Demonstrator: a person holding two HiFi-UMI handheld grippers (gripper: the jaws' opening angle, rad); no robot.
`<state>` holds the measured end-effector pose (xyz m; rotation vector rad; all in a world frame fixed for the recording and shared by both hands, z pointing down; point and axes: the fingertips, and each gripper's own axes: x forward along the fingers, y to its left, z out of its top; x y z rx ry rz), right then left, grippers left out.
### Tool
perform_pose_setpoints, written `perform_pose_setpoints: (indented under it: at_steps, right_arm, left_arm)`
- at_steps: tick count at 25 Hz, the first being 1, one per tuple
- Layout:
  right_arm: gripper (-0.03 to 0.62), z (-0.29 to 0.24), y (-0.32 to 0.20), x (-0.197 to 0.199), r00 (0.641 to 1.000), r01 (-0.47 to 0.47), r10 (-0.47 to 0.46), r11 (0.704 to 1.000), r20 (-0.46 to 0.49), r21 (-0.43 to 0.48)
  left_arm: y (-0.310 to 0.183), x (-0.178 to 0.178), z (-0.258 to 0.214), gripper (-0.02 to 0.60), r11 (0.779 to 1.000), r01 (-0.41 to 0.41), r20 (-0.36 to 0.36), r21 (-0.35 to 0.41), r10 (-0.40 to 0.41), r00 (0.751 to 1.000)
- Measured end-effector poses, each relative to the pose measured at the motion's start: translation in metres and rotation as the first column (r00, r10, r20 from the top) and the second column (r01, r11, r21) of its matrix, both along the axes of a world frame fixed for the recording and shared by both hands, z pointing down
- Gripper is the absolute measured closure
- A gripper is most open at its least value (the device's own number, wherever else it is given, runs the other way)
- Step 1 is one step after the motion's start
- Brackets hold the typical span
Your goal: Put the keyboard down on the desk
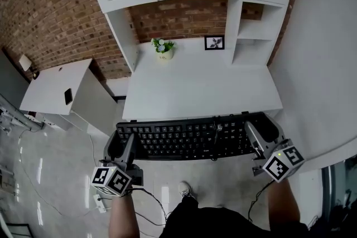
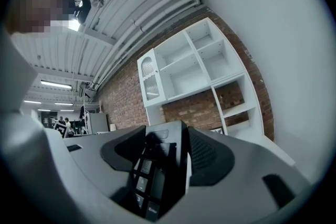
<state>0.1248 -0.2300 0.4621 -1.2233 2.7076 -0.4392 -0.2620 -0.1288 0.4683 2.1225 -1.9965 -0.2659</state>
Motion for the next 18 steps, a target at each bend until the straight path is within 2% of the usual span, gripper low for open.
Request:
perform_pose_setpoints:
  at_steps: [6,11,18]
  right_arm:
    - [0.332,-0.001,-0.028,-0.042,1.000,-0.015,0.015,1.000,-0.016,-0.003]
    - [0.332,0.008,-0.049,-0.070,0.999,-0.036,0.036,0.999,-0.020,-0.012]
    - [0.332,0.014,-0.072,-0.100,0.998,-0.057,0.056,0.998,-0.015,-0.029]
  left_arm:
    - [-0.033,-0.044,0.007,0.298,1.000,-0.020,-0.015,0.010,0.020,1.000]
    - [-0.062,-0.071,0.014,0.298,0.999,-0.025,-0.027,-0.020,0.025,0.999]
    - [-0.091,-0.104,0.018,0.298,0.999,-0.047,-0.018,-0.024,0.047,0.999]
